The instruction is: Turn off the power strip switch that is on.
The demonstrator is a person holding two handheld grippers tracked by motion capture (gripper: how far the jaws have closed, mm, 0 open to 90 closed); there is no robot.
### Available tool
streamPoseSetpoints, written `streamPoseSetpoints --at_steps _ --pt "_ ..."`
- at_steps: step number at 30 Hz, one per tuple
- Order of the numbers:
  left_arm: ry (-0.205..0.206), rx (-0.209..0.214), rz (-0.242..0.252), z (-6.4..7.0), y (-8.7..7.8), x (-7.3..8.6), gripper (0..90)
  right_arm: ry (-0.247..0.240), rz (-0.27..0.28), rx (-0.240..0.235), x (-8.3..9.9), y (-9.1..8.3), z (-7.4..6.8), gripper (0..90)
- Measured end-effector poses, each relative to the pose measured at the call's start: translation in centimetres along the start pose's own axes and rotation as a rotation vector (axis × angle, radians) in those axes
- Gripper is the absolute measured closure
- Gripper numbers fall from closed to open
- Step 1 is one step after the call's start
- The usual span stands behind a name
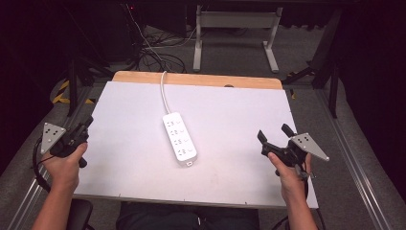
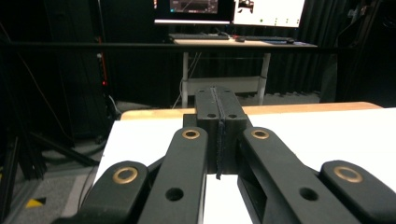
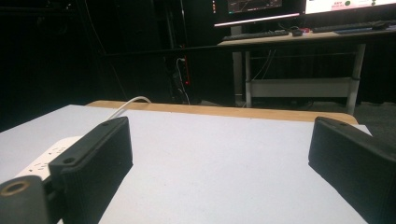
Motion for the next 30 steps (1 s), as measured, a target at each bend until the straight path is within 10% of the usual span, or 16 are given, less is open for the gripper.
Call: streamPoseSetpoints --at_steps 19,30 --pt "0.069 0.059 -0.02 0.5 1.4 -3.4 90.0 0.007 0.002 -0.006 0.0 -0.2 0.1 7.1" --pt "0.136 0.145 -0.133 1.7 2.7 -4.4 90.0 0.006 -0.001 -0.006 0.0 -0.3 0.1 7.3"
Point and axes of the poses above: each handheld gripper's, and its own axes: y roughly forward along the jaws, x roughly out of its underside, z roughly to its right, the point moved 5 cm from there along y, roughly forward along the jaws, and after that the axes turned 2 degrees about x, right-handed, at the moved point
